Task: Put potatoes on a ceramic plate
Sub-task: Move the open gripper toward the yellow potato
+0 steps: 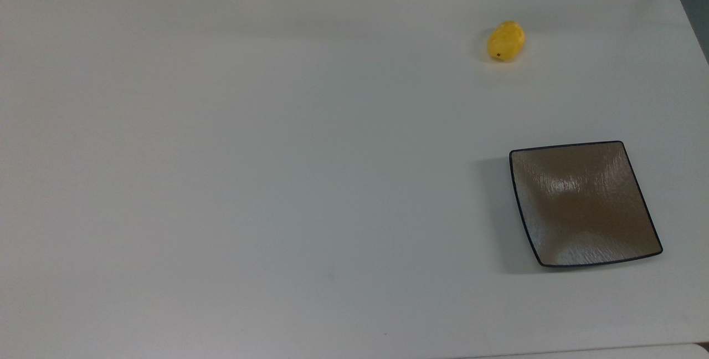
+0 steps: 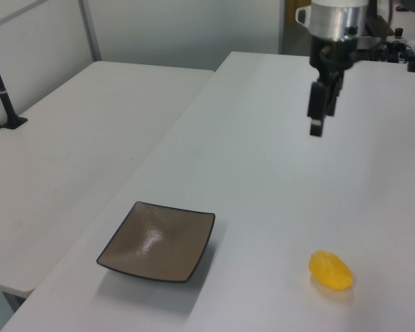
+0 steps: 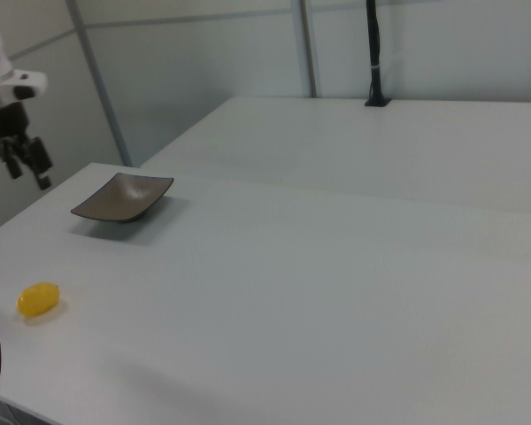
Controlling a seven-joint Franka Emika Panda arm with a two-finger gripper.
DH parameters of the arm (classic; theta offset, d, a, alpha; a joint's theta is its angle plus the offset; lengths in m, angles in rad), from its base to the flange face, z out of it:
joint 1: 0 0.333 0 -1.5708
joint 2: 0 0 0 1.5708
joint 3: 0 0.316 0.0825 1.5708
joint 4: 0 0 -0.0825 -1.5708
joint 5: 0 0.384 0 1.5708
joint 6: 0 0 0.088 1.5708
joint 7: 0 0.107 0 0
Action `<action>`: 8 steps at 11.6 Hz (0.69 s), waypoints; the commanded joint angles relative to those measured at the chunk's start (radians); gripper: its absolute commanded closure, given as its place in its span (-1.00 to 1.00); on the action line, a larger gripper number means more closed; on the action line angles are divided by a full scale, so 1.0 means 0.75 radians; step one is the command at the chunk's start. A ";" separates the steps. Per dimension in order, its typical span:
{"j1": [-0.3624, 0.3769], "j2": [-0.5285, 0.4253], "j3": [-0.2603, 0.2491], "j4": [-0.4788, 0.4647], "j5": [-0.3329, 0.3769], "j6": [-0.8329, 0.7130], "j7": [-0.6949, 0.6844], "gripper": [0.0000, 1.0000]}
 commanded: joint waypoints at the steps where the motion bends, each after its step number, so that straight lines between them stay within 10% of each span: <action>1: 0.011 0.001 0.113 -0.069 0.022 0.001 0.109 -1.00; 8: 0.033 0.099 0.206 -0.339 0.022 0.347 0.199 -1.00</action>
